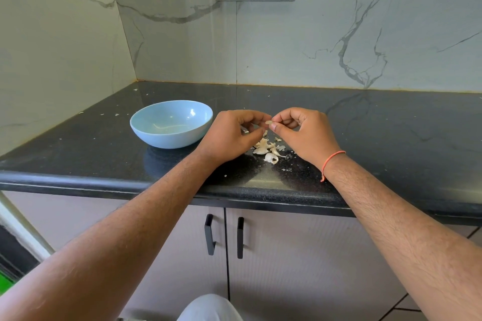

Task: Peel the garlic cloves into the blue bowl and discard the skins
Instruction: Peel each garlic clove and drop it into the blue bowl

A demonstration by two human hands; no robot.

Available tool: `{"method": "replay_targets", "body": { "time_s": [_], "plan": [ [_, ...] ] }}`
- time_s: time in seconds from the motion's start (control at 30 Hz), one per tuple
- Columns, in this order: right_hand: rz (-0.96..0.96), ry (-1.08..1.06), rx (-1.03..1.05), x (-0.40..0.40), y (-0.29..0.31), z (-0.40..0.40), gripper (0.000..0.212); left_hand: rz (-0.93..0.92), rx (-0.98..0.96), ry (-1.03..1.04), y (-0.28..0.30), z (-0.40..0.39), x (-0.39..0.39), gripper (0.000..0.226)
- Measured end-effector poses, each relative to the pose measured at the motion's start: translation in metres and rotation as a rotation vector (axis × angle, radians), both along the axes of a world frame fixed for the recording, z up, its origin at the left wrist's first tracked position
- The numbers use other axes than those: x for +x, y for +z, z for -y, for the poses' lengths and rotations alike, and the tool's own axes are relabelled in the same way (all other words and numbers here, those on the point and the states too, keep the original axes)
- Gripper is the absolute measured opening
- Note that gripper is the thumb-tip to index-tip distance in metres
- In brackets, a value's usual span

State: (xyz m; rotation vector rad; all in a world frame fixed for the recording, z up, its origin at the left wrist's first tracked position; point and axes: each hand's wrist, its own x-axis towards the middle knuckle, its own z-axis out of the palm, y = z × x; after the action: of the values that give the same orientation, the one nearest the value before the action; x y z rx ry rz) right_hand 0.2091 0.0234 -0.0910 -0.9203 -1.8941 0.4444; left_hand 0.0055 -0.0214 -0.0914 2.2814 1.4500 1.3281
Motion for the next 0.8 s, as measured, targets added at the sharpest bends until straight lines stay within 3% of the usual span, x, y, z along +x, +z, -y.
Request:
{"method": "replay_targets", "body": {
  "time_s": [0.17, 0.3, 0.53, 0.8],
  "plan": [
    [-0.008, 0.014, 0.035, -0.001, 0.01, 0.01, 0.007, 0.031, 0.145, 0.033, 0.006, 0.004, 0.001, 0.018],
    [-0.11, 0.046, -0.021, -0.009, 0.027, 0.015, 0.012, 0.099, 0.124, 0.063, 0.028, 0.012, 0.0, 0.015],
    [-0.144, 0.096, -0.096, -0.055, 0.055, 0.028, 0.008, -0.167, 0.171, 0.168, 0.074, 0.044, -0.048, 0.013],
    [0.113, 0.09, -0.13, -0.143, 0.052, 0.04, 0.012, -0.346, -0.015, 0.342, 0.071, 0.08, -0.125, 0.009]
  ]
}}
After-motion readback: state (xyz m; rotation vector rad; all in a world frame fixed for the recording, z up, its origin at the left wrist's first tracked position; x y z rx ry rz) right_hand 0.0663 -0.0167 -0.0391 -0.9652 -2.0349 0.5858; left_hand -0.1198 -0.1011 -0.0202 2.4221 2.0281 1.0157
